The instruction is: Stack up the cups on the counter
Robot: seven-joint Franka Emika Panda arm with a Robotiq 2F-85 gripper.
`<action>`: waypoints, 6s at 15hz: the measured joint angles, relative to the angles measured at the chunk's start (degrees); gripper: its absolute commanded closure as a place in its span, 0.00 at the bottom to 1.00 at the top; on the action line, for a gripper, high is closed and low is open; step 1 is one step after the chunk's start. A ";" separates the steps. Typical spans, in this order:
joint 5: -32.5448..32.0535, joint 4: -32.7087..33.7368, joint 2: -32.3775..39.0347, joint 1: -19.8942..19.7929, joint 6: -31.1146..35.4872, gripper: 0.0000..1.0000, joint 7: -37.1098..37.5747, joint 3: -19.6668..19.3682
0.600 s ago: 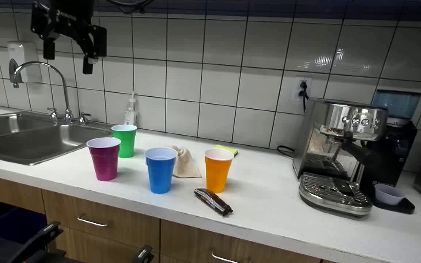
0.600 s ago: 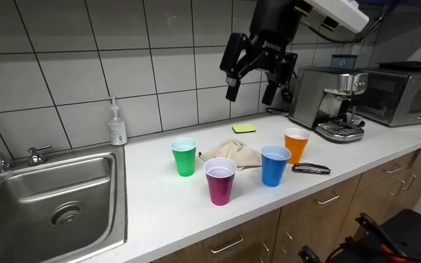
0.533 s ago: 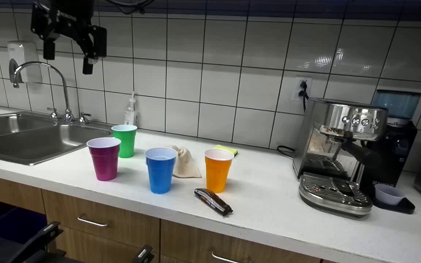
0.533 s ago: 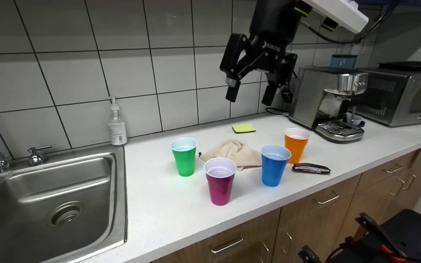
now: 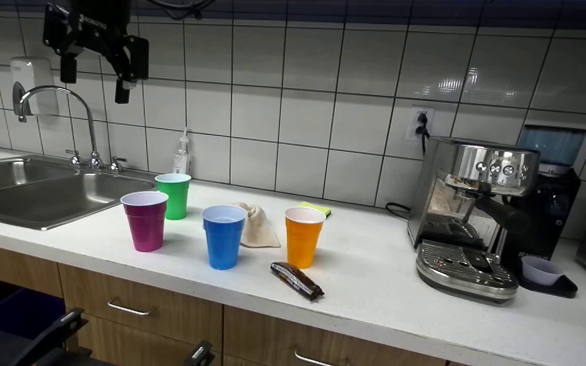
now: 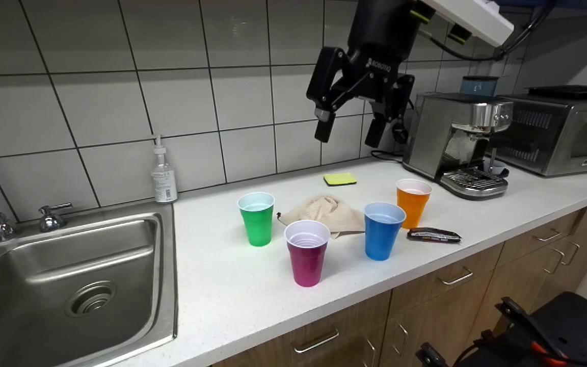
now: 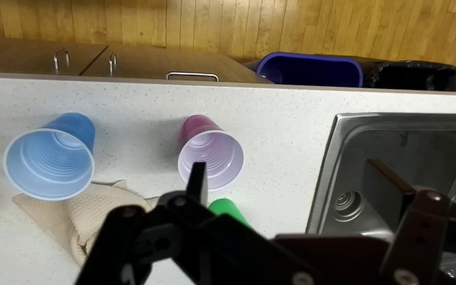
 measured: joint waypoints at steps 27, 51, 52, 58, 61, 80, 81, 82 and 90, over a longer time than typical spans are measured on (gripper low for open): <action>-17.01 19.48 35.96 -0.47 16.45 0.00 5.50 7.69; -24.27 49.32 68.97 1.66 18.14 0.00 8.71 5.86; -24.25 49.66 69.41 1.79 18.08 0.00 8.71 5.86; -23.98 50.84 70.71 2.88 17.58 0.00 8.82 5.86; -23.87 50.98 70.71 3.22 17.35 0.34 9.41 5.86; -22.29 50.12 67.90 3.24 16.98 0.99 11.83 4.14; -22.29 49.72 67.26 3.24 16.98 0.99 11.99 4.10; -22.30 49.24 66.47 3.24 16.98 0.99 12.10 4.05; -22.36 42.87 57.38 3.31 16.99 0.99 12.15 4.07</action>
